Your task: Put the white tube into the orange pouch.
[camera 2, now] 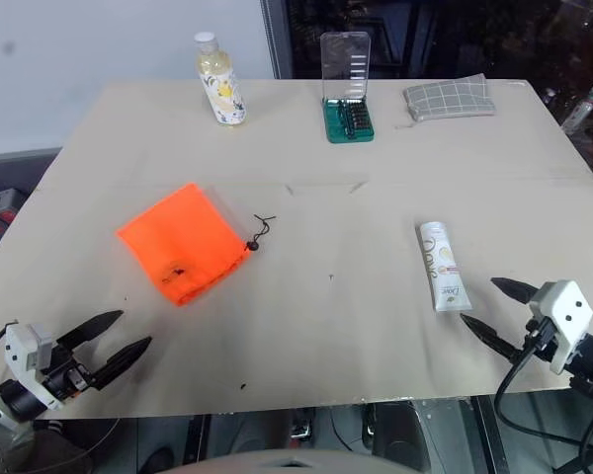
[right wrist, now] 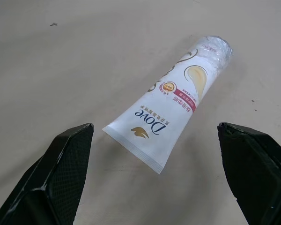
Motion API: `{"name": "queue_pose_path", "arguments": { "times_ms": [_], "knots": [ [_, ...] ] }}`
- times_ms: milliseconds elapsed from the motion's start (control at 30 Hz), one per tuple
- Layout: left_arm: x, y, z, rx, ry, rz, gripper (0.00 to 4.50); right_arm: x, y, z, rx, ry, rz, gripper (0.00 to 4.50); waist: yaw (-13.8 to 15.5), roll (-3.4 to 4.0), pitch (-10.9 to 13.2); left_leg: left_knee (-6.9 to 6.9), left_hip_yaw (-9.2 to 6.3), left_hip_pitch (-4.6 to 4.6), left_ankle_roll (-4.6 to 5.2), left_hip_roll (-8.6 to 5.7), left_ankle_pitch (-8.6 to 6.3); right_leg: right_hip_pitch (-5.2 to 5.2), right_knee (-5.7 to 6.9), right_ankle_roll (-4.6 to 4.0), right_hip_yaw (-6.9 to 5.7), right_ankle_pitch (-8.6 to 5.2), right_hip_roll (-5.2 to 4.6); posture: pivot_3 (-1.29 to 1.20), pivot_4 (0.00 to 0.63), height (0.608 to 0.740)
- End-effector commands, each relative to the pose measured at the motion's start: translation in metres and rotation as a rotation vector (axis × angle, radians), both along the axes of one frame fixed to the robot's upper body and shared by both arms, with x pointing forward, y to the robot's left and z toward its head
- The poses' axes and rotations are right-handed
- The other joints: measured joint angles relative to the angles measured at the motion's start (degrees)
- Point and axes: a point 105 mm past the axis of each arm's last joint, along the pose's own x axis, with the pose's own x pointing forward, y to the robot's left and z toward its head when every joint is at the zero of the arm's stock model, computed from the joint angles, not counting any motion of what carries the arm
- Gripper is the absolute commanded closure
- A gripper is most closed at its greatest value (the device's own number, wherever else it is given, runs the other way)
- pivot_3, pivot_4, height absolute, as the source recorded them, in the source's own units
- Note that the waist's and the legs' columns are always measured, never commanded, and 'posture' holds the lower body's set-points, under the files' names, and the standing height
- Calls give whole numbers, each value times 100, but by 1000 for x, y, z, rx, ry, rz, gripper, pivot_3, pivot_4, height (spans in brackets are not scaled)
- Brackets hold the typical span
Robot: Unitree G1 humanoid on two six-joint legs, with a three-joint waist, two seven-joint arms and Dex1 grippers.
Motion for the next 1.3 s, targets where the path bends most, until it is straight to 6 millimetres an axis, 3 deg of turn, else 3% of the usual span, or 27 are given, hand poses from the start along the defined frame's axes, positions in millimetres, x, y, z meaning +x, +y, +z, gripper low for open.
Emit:
{"name": "queue_pose_path", "arguments": {
  "times_ms": [33,267,467,567,767,867,1000,1300],
  "knots": [
    [0,-6,14,5,-56,-27,0,1,-7,11,-14,-36,-8,209,0,0,0,0,0,0,0,0,0,0,0,0,0,0,0,0,150,740],
    [-5,-36,33,-3,-96,-133,0,5,-2,20,15,-62,22,209,-2,1,-3,1,-1,2,0,0,0,3,-1,0,1,0,-2,0,150,740],
    [7,-49,51,94,-153,-150,0,9,34,43,62,-139,163,209,-1,3,-4,2,0,3,1,0,0,4,0,0,0,0,3,0,150,740],
    [27,-62,57,254,-196,-114,0,10,65,49,69,-167,281,209,8,3,-4,4,-4,8,0,0,1,15,0,0,-4,1,4,0,150,740],
    [61,-72,64,614,-209,35,0,16,98,60,105,-208,382,209,8,1,-3,6,-6,8,8,-6,5,28,0,1,-6,3,22,0,150,740],
    [71,-88,64,853,-297,-15,0,18,100,60,99,-211,392,209,12,3,-2,5,-6,8,6,-7,8,28,-1,13,-7,10,31,0,150,740],
    [69,-101,62,920,-323,-30,0,19,96,60,87,-216,388,209,9,3,-2,4,-5,6,4,-7,9,27,-4,20,-6,14,32,0,150,740],
    [71,-106,80,1054,-449,110,0,16,93,60,81,-218,377,209,9,3,-2,6,-8,8,8,-3,5,28,-1,20,-8,14,14,0,150,740]
  ]
}}
